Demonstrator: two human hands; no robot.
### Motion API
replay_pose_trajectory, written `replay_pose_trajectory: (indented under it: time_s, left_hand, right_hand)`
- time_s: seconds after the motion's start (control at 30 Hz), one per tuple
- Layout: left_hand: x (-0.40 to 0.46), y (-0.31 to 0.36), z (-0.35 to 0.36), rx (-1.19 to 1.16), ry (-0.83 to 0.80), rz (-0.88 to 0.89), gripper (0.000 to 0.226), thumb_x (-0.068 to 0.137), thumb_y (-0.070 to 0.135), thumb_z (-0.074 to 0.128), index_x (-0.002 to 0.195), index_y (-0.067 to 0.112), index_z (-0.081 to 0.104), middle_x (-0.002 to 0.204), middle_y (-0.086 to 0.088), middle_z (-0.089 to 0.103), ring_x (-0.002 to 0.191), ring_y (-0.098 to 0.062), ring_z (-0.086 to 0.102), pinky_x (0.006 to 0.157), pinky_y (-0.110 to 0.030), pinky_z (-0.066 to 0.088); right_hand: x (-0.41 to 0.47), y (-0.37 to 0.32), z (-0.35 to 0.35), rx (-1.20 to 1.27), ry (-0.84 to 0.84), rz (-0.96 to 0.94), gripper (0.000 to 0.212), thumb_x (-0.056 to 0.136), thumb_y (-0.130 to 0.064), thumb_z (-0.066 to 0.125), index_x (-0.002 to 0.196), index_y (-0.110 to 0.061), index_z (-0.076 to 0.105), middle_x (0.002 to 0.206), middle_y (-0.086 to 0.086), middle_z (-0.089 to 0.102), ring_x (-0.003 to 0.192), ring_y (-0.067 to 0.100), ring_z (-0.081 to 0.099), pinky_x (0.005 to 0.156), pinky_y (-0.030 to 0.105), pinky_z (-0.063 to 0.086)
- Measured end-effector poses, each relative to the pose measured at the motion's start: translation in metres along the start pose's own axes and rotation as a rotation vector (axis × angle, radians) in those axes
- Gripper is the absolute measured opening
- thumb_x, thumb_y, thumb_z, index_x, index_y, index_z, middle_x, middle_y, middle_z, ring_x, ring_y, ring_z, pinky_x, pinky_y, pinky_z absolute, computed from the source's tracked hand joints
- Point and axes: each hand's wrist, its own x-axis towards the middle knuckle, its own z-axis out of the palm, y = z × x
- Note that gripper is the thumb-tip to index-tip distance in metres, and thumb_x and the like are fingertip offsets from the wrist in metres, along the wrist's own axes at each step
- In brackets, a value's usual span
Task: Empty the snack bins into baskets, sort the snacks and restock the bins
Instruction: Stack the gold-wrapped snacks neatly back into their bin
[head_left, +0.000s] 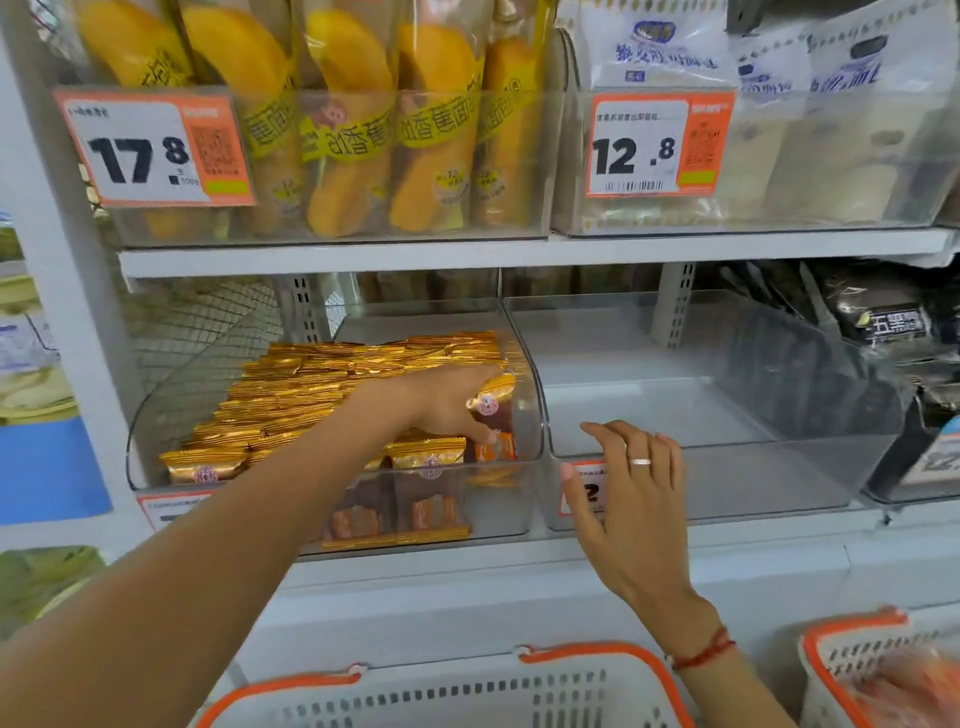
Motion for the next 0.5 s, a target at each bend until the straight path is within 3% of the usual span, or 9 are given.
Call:
replay_pose_trajectory:
  time_s: [0.1, 0.23, 0.37, 0.43, 0.5]
  left_hand:
    - [0.014, 0.01, 0.001, 0.139, -0.047, -0.029, 0.087, 0.086, 0.038, 0.07, 0.153, 0.022, 0.017, 0.147, -0.009, 0.028, 0.138, -0.03, 0.025, 0.11, -0.043, 0.032]
    - [0.014, 0.014, 0.005, 0.182, -0.071, -0.084, 0.09, 0.085, 0.042, 0.07, 0.153, 0.021, 0.014, 0.144, -0.009, 0.025, 0.136, -0.03, 0.023, 0.107, -0.046, 0.033]
    - [0.001, 0.013, 0.013, 0.006, -0.012, -0.115, 0.077, 0.088, 0.033, 0.063, 0.15, 0.015, 0.02, 0.146, -0.006, 0.025, 0.139, -0.029, 0.022, 0.108, -0.044, 0.033]
    - [-0.008, 0.011, 0.014, -0.102, 0.09, -0.11, 0.072, 0.089, 0.028, 0.065, 0.147, 0.015, 0.027, 0.149, -0.007, 0.031, 0.135, -0.027, 0.034, 0.105, -0.04, 0.04]
    - [-0.019, 0.01, 0.014, -0.085, 0.206, -0.113, 0.068, 0.086, 0.028, 0.071, 0.143, 0.019, 0.036, 0.141, -0.005, 0.047, 0.118, -0.025, 0.052, 0.088, -0.034, 0.047]
  right_hand:
    - [0.0, 0.0, 0.0, -0.007, 0.0, -0.001, 0.053, 0.097, -0.053, 0.03, 0.121, -0.015, 0.057, 0.119, 0.006, 0.056, 0.112, 0.024, 0.045, 0.11, 0.04, 0.026]
    - [0.0, 0.002, 0.0, -0.027, 0.006, -0.01, 0.049, 0.095, -0.05, 0.035, 0.118, -0.013, 0.059, 0.117, 0.007, 0.057, 0.111, 0.023, 0.044, 0.109, 0.04, 0.026]
    - [-0.001, 0.003, -0.001, -0.032, -0.016, -0.028, 0.051, 0.096, -0.052, 0.034, 0.118, -0.013, 0.058, 0.116, 0.007, 0.057, 0.111, 0.024, 0.044, 0.109, 0.041, 0.027]
    - [-0.001, 0.005, -0.003, -0.042, -0.022, -0.046, 0.05, 0.095, -0.051, 0.036, 0.118, -0.013, 0.059, 0.115, 0.007, 0.057, 0.11, 0.024, 0.044, 0.108, 0.041, 0.028]
    - [-0.001, 0.006, -0.003, -0.05, -0.019, -0.06, 0.047, 0.094, -0.048, 0.04, 0.118, -0.013, 0.059, 0.115, 0.007, 0.057, 0.11, 0.023, 0.043, 0.107, 0.04, 0.029]
